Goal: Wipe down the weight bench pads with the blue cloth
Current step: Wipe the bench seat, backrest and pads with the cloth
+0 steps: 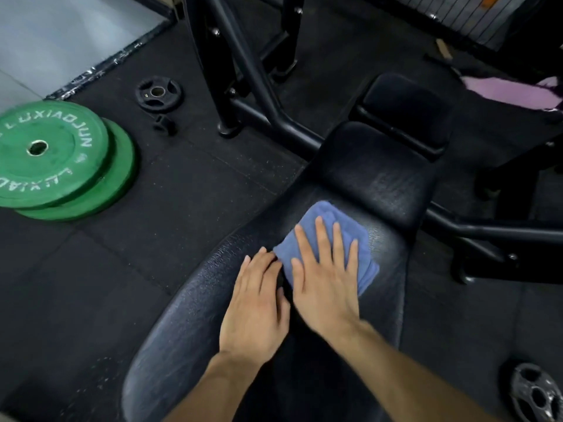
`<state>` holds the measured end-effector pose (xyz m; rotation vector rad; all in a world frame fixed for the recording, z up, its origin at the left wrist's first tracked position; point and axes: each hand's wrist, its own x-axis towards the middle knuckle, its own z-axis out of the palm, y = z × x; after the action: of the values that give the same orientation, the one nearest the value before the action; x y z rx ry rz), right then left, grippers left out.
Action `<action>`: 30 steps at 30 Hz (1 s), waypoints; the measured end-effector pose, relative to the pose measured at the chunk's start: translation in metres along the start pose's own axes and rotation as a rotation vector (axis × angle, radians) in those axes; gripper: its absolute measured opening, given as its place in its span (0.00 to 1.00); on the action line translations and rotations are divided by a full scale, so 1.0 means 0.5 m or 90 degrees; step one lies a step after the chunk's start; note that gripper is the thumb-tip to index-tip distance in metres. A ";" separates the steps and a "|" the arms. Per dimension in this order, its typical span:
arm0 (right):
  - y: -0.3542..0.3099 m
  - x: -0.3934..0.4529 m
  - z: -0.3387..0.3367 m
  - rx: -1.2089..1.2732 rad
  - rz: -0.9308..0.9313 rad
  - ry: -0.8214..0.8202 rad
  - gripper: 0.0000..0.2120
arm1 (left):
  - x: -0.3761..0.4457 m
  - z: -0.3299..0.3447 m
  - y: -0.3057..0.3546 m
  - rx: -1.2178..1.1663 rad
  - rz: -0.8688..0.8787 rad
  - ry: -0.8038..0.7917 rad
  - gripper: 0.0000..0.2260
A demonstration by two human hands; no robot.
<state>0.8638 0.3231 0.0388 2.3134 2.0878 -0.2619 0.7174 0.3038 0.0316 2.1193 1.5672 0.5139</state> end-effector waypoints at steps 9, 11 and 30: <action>-0.053 -0.225 0.022 0.009 -0.010 -0.005 0.30 | -0.143 -0.066 -0.067 0.110 -0.052 0.019 0.23; -0.056 -0.219 0.026 0.008 0.005 -0.002 0.30 | -0.156 -0.062 -0.076 0.142 -0.031 0.004 0.25; -0.135 0.119 0.010 0.000 -0.014 0.018 0.30 | -0.154 -0.071 -0.075 0.141 -0.058 -0.048 0.26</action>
<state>0.8023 0.3887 0.0326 2.3088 2.1267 -0.2301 0.6467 0.2443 0.0379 2.1858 1.7370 0.2350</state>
